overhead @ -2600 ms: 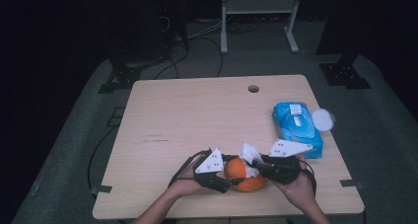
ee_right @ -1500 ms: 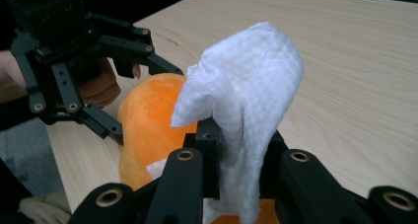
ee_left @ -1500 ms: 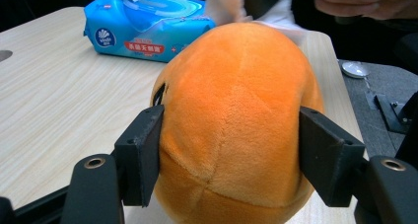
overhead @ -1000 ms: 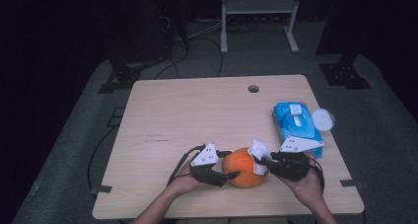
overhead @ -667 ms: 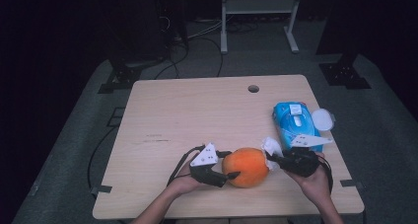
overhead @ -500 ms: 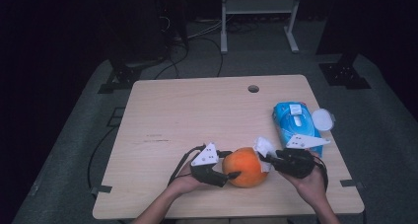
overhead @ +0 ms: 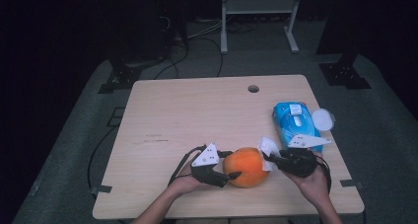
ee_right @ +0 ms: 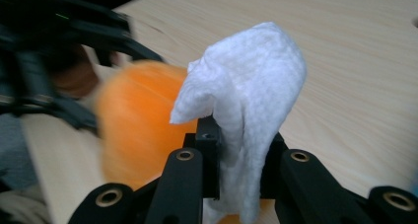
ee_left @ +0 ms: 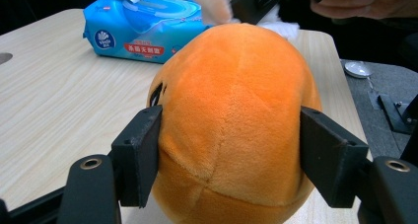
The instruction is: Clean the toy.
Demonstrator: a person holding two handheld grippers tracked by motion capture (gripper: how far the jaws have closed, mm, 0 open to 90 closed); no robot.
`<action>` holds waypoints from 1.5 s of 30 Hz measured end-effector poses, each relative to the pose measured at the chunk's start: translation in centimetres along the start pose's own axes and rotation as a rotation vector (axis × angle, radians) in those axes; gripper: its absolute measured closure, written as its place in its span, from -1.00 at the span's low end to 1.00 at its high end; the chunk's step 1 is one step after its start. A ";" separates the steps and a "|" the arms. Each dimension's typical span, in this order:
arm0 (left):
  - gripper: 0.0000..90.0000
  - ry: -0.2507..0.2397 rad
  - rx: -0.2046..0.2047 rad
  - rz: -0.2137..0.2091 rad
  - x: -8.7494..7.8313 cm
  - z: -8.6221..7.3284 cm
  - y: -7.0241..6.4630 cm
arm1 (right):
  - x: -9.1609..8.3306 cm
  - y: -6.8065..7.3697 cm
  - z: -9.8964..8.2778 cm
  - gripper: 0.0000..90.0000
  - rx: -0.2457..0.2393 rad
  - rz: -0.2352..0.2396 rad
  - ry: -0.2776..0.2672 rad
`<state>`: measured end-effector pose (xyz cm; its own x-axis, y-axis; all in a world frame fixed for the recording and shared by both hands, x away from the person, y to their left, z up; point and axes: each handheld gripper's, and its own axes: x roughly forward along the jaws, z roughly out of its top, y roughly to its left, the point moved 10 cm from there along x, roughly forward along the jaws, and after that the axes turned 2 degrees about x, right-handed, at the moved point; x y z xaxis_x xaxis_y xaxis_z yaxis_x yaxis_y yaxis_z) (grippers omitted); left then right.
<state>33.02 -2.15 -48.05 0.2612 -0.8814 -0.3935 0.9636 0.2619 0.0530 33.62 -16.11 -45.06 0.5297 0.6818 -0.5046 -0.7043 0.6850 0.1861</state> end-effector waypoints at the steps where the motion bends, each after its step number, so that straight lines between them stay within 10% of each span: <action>1: -0.32 -0.002 -0.005 -0.001 0.0 0.0 0.0 | 0.0 0.6 0.3 0.71 -0.006 0.023 -0.011; 6: -0.29 0.001 -0.006 -0.001 -0.1 -0.1 0.0 | 0.6 3.0 0.9 0.71 -0.078 0.062 -0.002; 14: -0.27 -0.013 -0.018 -0.008 0.0 0.1 0.0 | 0.3 -1.0 -0.7 0.73 0.034 0.012 0.012; 21: -0.25 -0.019 -0.050 0.001 0.0 0.2 0.2 | 0.5 4.1 1.4 0.73 -0.074 0.095 -0.014; 27: -0.23 -0.019 -0.042 0.007 0.0 0.4 0.0 | 0.6 1.8 0.3 0.73 0.001 0.074 0.003; 33: -0.20 -0.016 -0.033 0.011 -0.1 0.4 0.0 | 0.7 3.2 1.2 0.73 -0.056 0.065 -0.007; 40: -0.19 -0.040 -0.036 0.022 -0.1 1.2 -0.2 | 0.2 0.9 0.5 0.73 -0.020 0.010 -0.005; 45: -0.17 -0.073 -0.016 0.033 -0.5 2.4 -0.4 | 0.0 4.3 2.2 0.73 -0.087 0.080 -0.044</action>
<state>32.64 -2.75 -45.72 0.2972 -0.8982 -0.3238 0.9534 0.2975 0.0499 31.65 -12.63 -42.39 0.4887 0.7453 -0.4535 -0.7827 0.6042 0.1496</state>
